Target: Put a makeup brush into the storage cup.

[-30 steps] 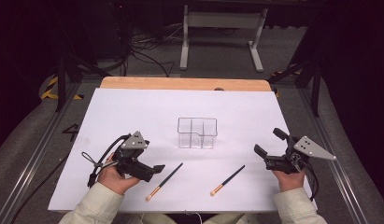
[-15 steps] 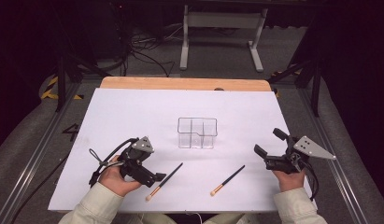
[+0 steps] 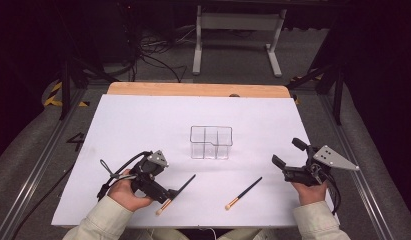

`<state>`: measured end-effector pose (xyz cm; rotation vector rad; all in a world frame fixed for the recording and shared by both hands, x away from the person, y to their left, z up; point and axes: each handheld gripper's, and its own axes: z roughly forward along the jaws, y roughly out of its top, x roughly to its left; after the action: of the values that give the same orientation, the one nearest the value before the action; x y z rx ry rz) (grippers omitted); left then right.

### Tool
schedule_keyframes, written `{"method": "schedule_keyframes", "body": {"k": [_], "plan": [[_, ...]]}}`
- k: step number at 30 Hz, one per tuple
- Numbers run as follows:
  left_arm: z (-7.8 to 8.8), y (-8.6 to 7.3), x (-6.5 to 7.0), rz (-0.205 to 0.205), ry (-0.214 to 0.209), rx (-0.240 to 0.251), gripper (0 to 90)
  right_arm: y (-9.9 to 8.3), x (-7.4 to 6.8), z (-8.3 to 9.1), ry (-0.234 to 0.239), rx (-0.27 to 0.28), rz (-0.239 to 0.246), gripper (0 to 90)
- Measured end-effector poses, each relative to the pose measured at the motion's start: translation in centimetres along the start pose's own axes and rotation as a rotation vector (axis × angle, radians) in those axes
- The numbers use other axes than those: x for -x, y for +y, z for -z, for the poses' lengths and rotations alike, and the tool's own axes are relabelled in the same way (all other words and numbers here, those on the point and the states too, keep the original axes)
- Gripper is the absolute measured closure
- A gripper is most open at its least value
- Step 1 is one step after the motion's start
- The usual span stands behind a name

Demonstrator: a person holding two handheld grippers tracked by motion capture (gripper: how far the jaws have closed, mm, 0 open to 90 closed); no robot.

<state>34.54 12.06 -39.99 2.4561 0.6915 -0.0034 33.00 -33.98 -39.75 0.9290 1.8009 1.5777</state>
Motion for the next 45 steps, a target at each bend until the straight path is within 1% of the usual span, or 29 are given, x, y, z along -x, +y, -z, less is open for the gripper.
{"method": "schedule_keyframes", "body": {"k": [2, 4, 6, 8, 11, 12, 14, 18, 19, 20, 21, 23, 25, 28, 30, 36, 39, 40, 43, 44, 45], "plan": [[-0.1, 0.0, 0.0, -0.005, -0.007, -0.007, 5.8, 0.0, 0.0, 0.0, 0.001, 0.001, -0.001, 2.3], [-0.4, 0.0, 0.1, -0.011, -0.010, -0.031, 7.4, 0.0, 0.0, 0.0, 0.001, -0.001, 0.002, 2.2], [-0.7, 0.1, 0.2, -0.024, -0.010, -0.069, 8.3, 0.0, 0.0, 0.0, 0.002, 0.000, 0.000, 2.2], [-0.9, 0.1, 0.3, -0.025, -0.013, -0.074, 9.7, 0.0, 0.0, 0.0, 0.001, -0.002, 0.003, 2.2], [-1.0, 0.2, 0.3, -0.040, -0.010, -0.100, 10.6, 0.0, 0.0, -0.1, 0.002, -0.003, 0.002, 2.2], [-1.1, 0.1, 0.4, -0.037, -0.009, -0.102, 11.3, 0.0, 0.0, -0.1, 0.002, -0.004, 0.003, 2.2], [-1.2, 0.2, 0.4, -0.038, -0.005, -0.121, 12.8, 0.0, 0.0, -0.1, 0.002, -0.003, 0.004, 2.2], [-1.5, 0.2, 0.6, -0.029, 0.005, -0.168, 15.9, 0.0, 0.0, -0.1, 0.004, -0.005, 0.001, 2.2], [-1.6, 0.2, 0.7, -0.028, 0.010, -0.181, 18.0, -0.1, 0.0, -0.1, 0.004, -0.006, 0.002, 2.2], [-1.6, 0.3, 0.7, -0.032, 0.010, -0.193, 18.5, -0.1, 0.0, -0.1, 0.004, -0.007, 0.002, 2.2], [-1.6, 0.3, 0.7, -0.032, 0.010, -0.193, 19.5, -0.1, 0.0, -0.1, 0.004, -0.007, 0.002, 2.2], [-1.7, 0.3, 0.8, -0.034, 0.009, -0.214, 20.1, -0.1, 0.0, -0.1, 0.006, -0.009, 0.001, 2.2], [-1.8, 0.4, 0.9, -0.038, 0.004, -0.222, 20.9, -0.1, 0.0, -0.1, 0.006, -0.009, 0.001, 2.2], [-2.0, 0.4, 1.0, -0.039, 0.010, -0.237, 22.0, -0.1, 0.0, -0.1, 0.006, -0.010, 0.002, 2.2], [-2.2, 0.4, 1.1, -0.036, 0.009, -0.254, 26.3, -0.1, 0.0, -0.2, 0.004, -0.009, 0.003, 2.1], [-2.5, 0.4, 1.3, -0.036, 0.023, -0.284, 32.3, 0.0, 0.0, 0.0, -0.001, 0.000, 0.000, 2.1], [-2.6, 0.4, 1.5, -0.048, 0.026, -0.296, 37.3, 0.0, 0.0, -0.1, 0.001, 0.000, 0.004, 2.1], [-2.8, 0.3, 1.6, -0.054, 0.018, -0.309, 39.6, 0.0, 0.0, -0.1, 0.002, -0.002, 0.002, 2.1], [-2.9, 0.3, 1.7, -0.058, 0.013, -0.317, 44.4, 0.0, 0.0, -0.1, 0.003, -0.003, 0.000, 2.1], [-3.0, 0.3, 1.7, -0.058, 0.005, -0.327, 44.4, 0.0, 0.0, -0.1, 0.004, -0.003, 0.000, 2.1], [-3.0, 0.3, 1.7, -0.059, -0.003, -0.339, 46.6, 0.0, 0.0, -0.1, 0.004, -0.003, 0.000, 2.1]]}}
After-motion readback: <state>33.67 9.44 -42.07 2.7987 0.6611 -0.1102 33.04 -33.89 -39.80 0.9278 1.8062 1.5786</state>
